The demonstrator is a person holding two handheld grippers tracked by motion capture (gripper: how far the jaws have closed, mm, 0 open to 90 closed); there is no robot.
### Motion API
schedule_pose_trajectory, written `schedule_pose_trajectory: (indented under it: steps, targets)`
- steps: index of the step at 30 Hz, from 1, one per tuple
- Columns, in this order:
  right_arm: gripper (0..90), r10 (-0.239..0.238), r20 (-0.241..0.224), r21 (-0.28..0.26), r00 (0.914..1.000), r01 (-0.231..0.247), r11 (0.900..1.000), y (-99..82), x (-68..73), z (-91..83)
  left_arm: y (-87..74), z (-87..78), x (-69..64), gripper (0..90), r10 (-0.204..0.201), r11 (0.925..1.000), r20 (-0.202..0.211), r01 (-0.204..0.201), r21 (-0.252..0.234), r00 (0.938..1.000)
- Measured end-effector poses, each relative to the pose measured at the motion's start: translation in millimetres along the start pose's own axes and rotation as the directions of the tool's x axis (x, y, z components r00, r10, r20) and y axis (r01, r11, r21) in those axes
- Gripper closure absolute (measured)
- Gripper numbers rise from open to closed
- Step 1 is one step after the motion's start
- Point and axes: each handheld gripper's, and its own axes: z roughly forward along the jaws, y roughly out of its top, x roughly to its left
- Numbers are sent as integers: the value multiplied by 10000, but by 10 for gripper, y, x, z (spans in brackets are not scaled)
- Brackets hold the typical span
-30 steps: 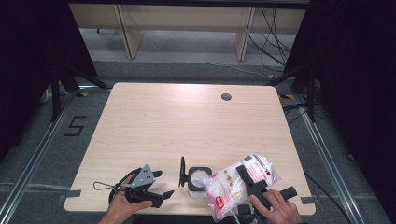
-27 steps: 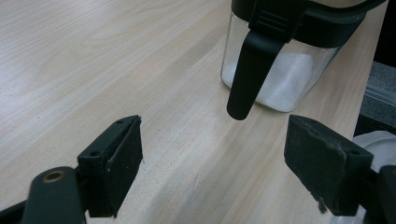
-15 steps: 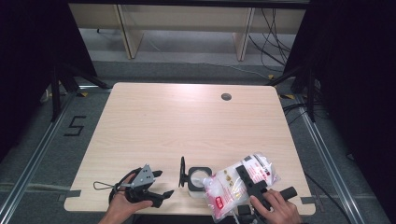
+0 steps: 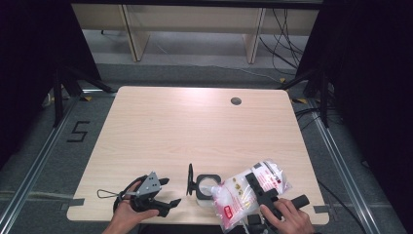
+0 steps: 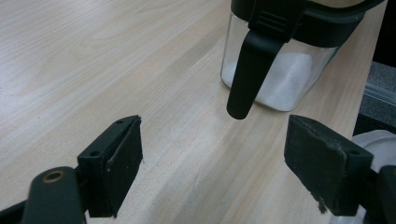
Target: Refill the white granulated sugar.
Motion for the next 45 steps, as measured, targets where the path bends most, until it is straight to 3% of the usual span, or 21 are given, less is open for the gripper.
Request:
schedule_pose_trajectory:
  steps: [6, 7, 9, 11, 12, 14, 15, 27, 28, 30, 45]
  targets:
    - [449, -185, 52, -15, 9998, 185, 9998, 4, -15, -3, -4, 4, -6, 190, -45, 9999, 17, 46, -91, 10000]
    - [450, -214, 65, -9, 9997, 214, 9998, 5, -17, -6, -5, 1, -21, 190, -259, 9997, -14, 259, -43, 9997]
    - [451, -228, 123, -9, 9997, 228, 9997, 3, -17, -11, -9, 6, -26, 190, -305, 9995, 19, 305, -112, 9995]
    - [452, -392, 110, -75, 9992, 393, 9992, -6, -29, -2, -11, 8, -21, 190, -269, 9996, -26, 269, -115, 9996]
    - [452, -458, 115, -84, 9989, 459, 9989, -9, -34, 0, -4, 1, -1, 190, 29, 10000, -41, -29, -28, 10000]
    - [453, -464, 115, -90, 9989, 465, 9989, -12, -31, -1, -3, 2, -5, 190, 1, 10000, -35, -1, 2, 10000]
    - [453, -444, 118, -98, 9989, 445, 9990, -14, -30, 1, -11, 10, -19, 190, -226, 9997, -43, 225, -71, 9997]
    - [459, -427, 146, -131, 9990, 429, 9990, -14, -29, 7, -11, 9, -20, 190, -244, 9997, -49, 244, -74, 9997]
    - [460, -415, 170, -122, 9990, 417, 9991, -14, -29, 7, -2, 3, -3, 190, 18, 10000, -30, -18, -5, 10000]
    - [461, -429, 161, -130, 9989, 431, 9990, -15, -30, 7, -5, 5, -18, 190, -213, 9998, -60, 213, -15, 9998]
    - [465, -405, 187, -194, 9990, 408, 9990, -21, -34, 6, -8, 13, -23, 191, -276, 9996, -28, 276, -105, 9996]
